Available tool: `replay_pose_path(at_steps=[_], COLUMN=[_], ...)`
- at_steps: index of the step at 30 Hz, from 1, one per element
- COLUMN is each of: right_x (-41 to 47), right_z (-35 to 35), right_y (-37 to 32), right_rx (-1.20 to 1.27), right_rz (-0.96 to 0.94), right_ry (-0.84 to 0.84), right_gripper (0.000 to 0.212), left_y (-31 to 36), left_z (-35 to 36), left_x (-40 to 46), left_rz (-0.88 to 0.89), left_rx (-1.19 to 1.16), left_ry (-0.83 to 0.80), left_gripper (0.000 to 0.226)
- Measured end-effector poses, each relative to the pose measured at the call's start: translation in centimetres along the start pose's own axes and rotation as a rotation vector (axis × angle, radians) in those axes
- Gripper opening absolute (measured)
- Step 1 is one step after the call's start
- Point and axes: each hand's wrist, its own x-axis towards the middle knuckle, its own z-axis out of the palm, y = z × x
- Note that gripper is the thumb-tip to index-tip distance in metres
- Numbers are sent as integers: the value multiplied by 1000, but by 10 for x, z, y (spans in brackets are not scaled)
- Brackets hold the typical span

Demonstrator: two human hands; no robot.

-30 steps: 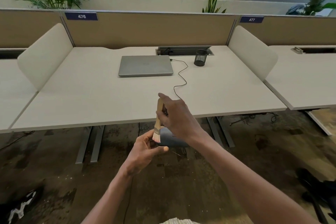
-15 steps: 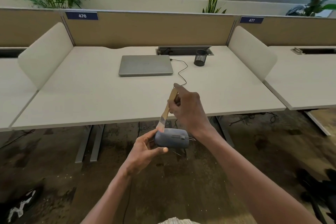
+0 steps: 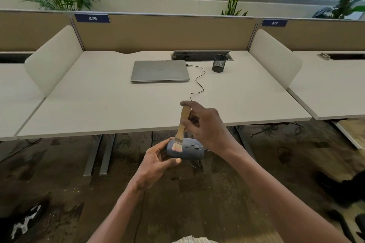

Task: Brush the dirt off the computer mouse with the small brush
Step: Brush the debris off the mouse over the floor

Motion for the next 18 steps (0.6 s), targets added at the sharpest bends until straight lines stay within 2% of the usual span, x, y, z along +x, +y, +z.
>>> replay_pose_path(at_steps=[8, 13, 18], right_x=[-2, -7, -4], right_z=[-9, -10, -18], right_y=[6, 9, 12], right_rx=[-14, 9, -13], right_rz=[-2, -13, 11], right_ry=[71, -17, 42], right_gripper=[47, 44, 45], left_y=[0, 1, 2], left_z=[2, 2, 2], left_x=[-4, -5, -7], left_rz=[-1, -4, -7], left_rx=[-24, -10, -18], left_ry=[-15, -8, -12], left_gripper=[69, 72, 74])
